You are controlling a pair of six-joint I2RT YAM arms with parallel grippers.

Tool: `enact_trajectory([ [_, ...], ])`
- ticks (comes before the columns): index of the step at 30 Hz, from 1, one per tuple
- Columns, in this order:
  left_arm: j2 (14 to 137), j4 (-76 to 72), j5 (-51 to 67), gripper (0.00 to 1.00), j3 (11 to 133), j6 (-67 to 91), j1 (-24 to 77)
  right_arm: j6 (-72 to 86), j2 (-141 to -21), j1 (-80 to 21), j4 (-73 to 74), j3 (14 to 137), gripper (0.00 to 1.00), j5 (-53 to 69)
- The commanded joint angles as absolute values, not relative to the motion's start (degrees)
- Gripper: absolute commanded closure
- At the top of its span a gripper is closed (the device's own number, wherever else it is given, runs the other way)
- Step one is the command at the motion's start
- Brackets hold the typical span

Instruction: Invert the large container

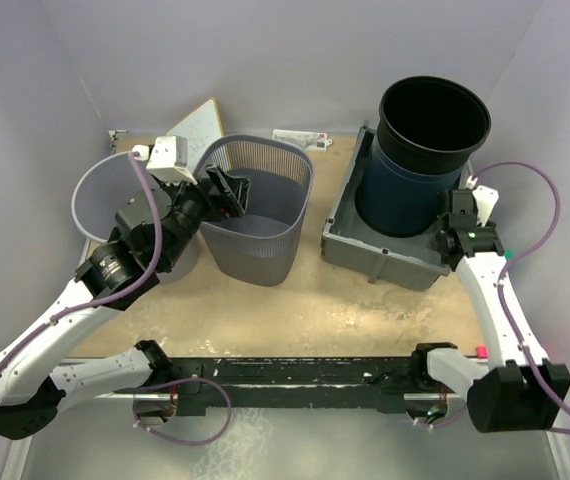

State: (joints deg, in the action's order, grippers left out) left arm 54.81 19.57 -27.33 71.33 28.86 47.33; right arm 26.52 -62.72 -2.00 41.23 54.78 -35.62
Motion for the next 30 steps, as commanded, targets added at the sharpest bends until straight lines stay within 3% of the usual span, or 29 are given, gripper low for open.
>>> enact_trajectory([
  [1, 52.7, 19.3, -27.6, 0.21, 72.8, 28.1, 47.4, 16.7, -55.2, -1.7, 39.8, 62.6, 0.34, -26.4],
  [6, 52.7, 19.1, -28.5, 0.21, 72.7, 28.0, 47.4, 10.5, -50.5, -1.8, 38.6, 63.8, 0.27, 3.6],
  [10, 52.5, 19.2, -29.9, 0.21, 72.7, 27.6, 47.4, 13.8, -52.1, -3.4, 38.5, 63.3, 0.27, 13.6],
  [18, 52.9, 22.2, -32.8, 0.21, 75.0, 27.3, 47.4, 27.1, -58.7, -28.5, 30.7, 64.2, 0.23, -8.3],
  [25, 52.8, 23.1, -32.8, 0.21, 75.5, 28.4, 47.3, 35.0, -68.6, -32.9, 23.8, 66.0, 0.21, -16.0],
  [30, 52.2, 22.9, -33.0, 0.21, 75.3, 28.3, 47.4, 40.2, -79.4, -34.2, 30.6, 73.7, 0.20, -25.1],
])
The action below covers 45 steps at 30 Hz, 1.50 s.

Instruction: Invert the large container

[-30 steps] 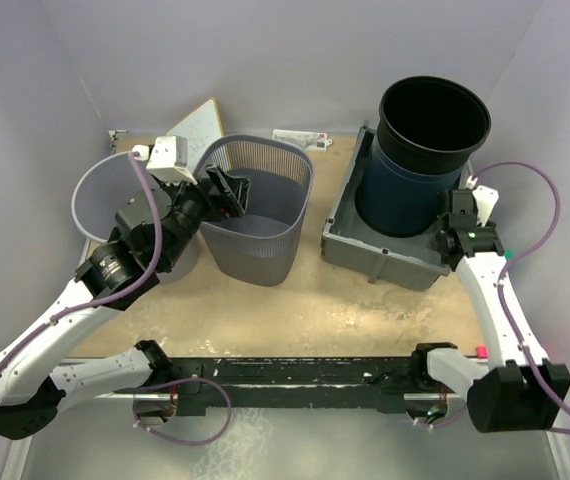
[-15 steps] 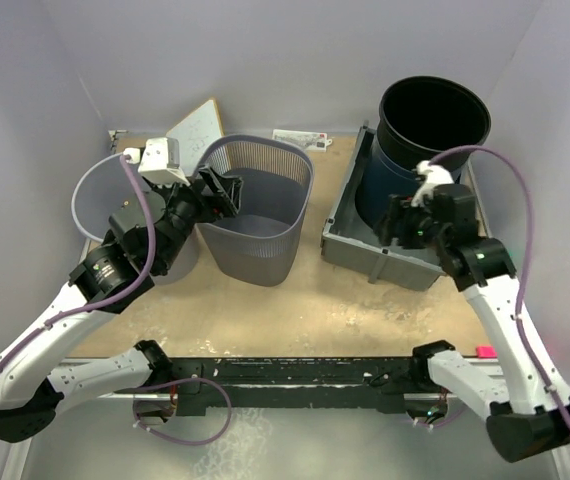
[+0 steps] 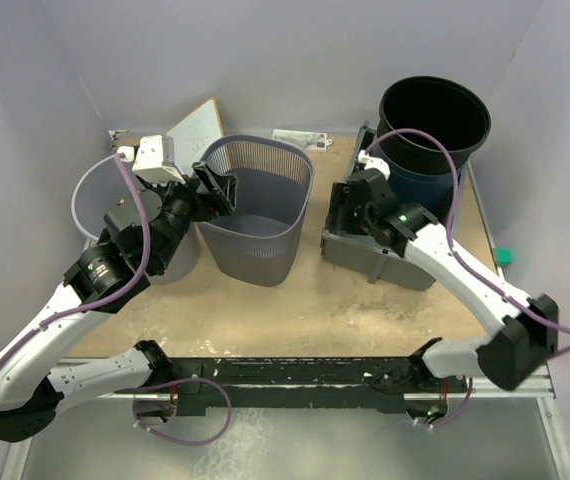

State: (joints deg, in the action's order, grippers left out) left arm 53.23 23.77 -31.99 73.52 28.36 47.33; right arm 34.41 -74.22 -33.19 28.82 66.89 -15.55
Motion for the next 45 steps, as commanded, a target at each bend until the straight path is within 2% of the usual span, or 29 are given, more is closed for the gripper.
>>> enact_trajectory([
  [1, 52.2, 22.7, -33.1, 0.21, 75.2, 28.3, 47.4, 40.4, -80.9, -34.4, 31.3, 74.8, 0.20, -25.7],
  [6, 52.4, 22.2, -32.8, 0.21, 74.8, 28.3, 47.4, 41.4, -85.5, -34.8, 32.4, 75.7, 0.21, -30.7],
  [11, 52.6, 22.1, -32.4, 0.21, 74.7, 28.2, 47.3, 43.7, -85.7, -33.7, 41.9, 74.6, 0.24, -39.1],
  [17, 52.7, 21.4, -31.5, 0.21, 74.1, 28.4, 47.4, 38.3, -78.6, -22.4, 41.7, 66.6, 0.25, -38.7],
  [22, 52.7, 20.9, -30.6, 0.21, 73.5, 28.8, 47.4, 34.4, -75.0, -17.0, 42.3, 63.8, 0.25, -41.8],
  [27, 53.2, 20.5, -29.6, 0.21, 73.8, 29.4, 47.4, 25.1, -71.4, -16.3, 40.5, 67.2, 0.23, -34.0],
  [31, 54.3, 20.7, -29.3, 0.21, 74.5, 29.0, 47.4, 14.6, -64.9, -16.4, 35.9, 69.2, 0.19, -17.8],
  [35, 55.7, 20.1, -28.8, 0.21, 74.8, 28.8, 47.4, 11.9, -60.6, -16.4, 33.2, 71.5, 0.19, -5.6],
  [40, 64.2, 27.1, -24.3, 0.21, 82.9, 27.6, 47.4, 12.5, -60.2, -16.4, 34.0, 75.2, 0.19, -1.2],
  [45, 73.5, 31.9, -22.5, 0.21, 91.5, 26.0, 49.4, 13.4, -58.3, -16.4, 34.4, 75.1, 0.18, -5.2],
])
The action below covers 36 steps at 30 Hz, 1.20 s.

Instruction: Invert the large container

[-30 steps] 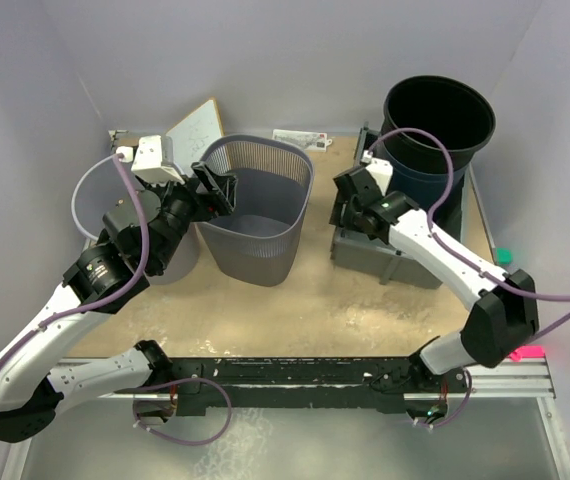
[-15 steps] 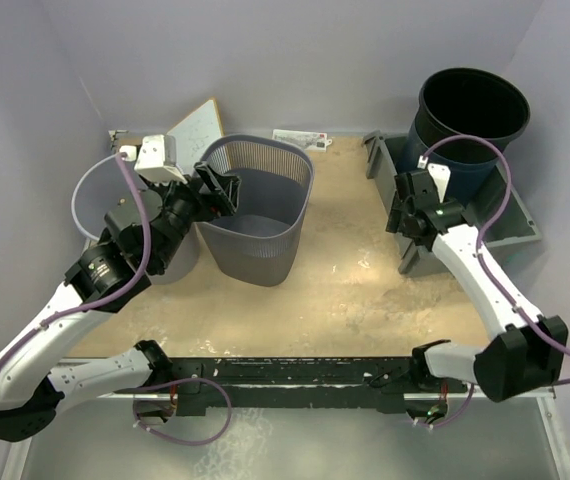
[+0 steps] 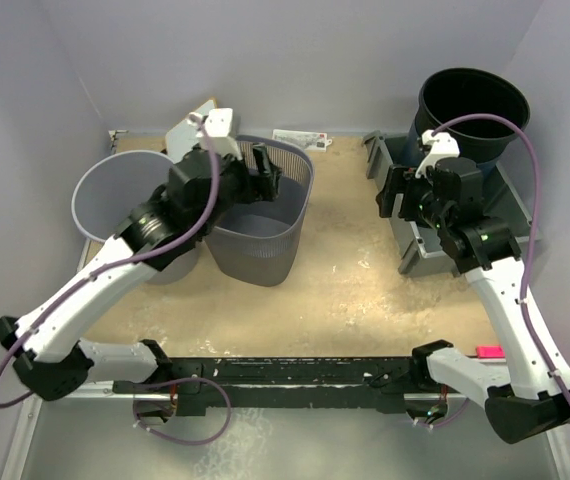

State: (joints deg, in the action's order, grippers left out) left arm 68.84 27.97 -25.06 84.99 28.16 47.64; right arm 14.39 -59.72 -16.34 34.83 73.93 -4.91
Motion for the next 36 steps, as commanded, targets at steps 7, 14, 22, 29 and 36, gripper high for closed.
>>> enact_trajectory([
  [7, 85.3, 41.3, -29.6, 0.22, 101.0, 24.6, 57.1, 14.5, -54.3, -16.4, 38.3, 74.6, 0.16, -9.6],
  [14, 91.6, 44.6, -32.4, 0.43, 102.6, 25.7, 59.5, 14.7, -52.1, -16.4, 40.1, 73.4, 0.16, -11.1],
  [22, 94.1, 43.3, -27.8, 0.97, 104.9, 25.7, 61.1, 15.0, -51.1, -16.4, 40.8, 73.9, 0.16, -12.1],
  [29, 92.3, 40.8, -16.5, 1.00, 109.6, 30.1, 61.8, 14.5, -49.6, -16.4, 41.4, 75.3, 0.16, -16.1],
  [36, 88.5, 36.6, -9.1, 1.00, 111.8, 36.0, 61.7, 13.4, -47.0, -16.4, 41.2, 76.2, 0.16, -23.6],
])
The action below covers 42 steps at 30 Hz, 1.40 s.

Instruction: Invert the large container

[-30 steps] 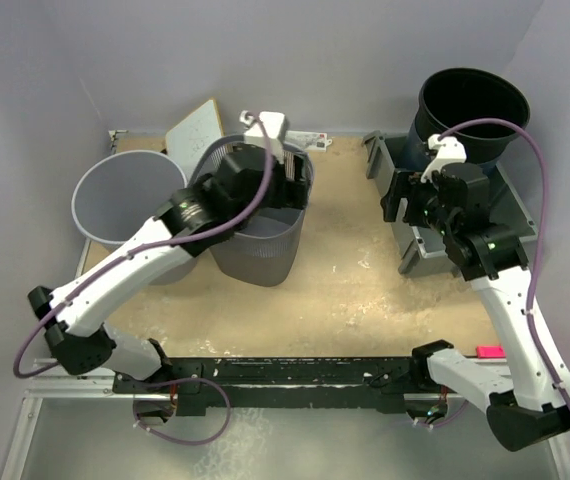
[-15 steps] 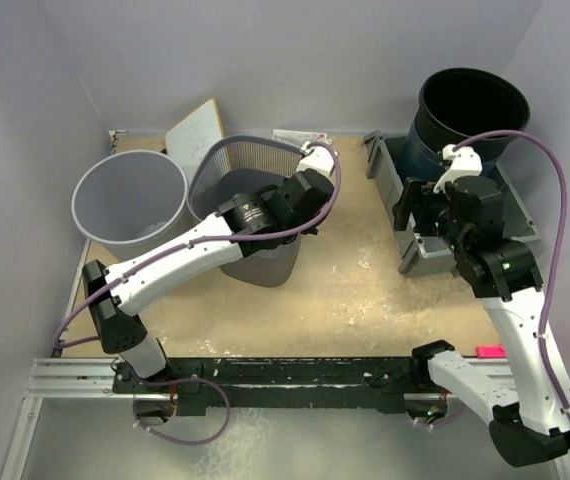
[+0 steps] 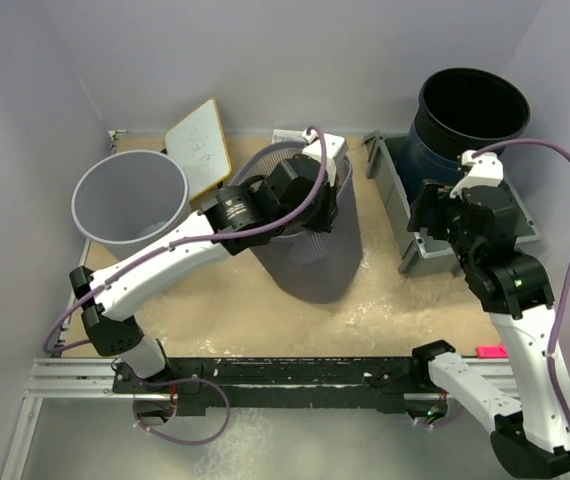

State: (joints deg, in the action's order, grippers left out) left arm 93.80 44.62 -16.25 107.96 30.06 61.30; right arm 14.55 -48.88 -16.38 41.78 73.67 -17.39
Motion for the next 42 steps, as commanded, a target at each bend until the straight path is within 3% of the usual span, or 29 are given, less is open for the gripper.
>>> enact_trajectory([
  [1, 87.9, 35.3, -7.6, 1.00, 111.3, 36.6, 61.5, 13.3, -46.6, -16.4, 41.0, 76.2, 0.16, -24.6],
  [10, 80.8, 13.5, 11.7, 1.00, 92.5, 51.8, 52.0, 12.4, -43.7, -16.4, 39.4, 75.6, 0.16, -29.3],
  [22, 78.8, 12.6, 13.8, 1.00, 80.4, 49.0, 43.3, 14.8, -44.5, -16.4, 42.2, 73.7, 0.16, -23.2],
  [24, 79.4, 17.8, 11.1, 0.92, 80.8, 45.1, 42.4, 15.6, -44.8, -16.4, 42.7, 72.9, 0.16, -20.5],
  [29, 81.5, 25.1, 4.6, 0.60, 81.6, 36.9, 42.2, 19.8, -45.5, -16.4, 44.6, 71.3, 0.16, -12.3],
  [33, 82.7, 27.5, 3.1, 0.42, 82.4, 32.3, 42.2, 24.9, -46.0, -16.4, 44.4, 69.7, 0.15, -6.8],
  [42, 83.0, 31.6, -1.8, 0.36, 86.7, 27.0, 42.1, 36.7, -44.6, -16.4, 50.7, 63.1, 0.14, -2.9],
])
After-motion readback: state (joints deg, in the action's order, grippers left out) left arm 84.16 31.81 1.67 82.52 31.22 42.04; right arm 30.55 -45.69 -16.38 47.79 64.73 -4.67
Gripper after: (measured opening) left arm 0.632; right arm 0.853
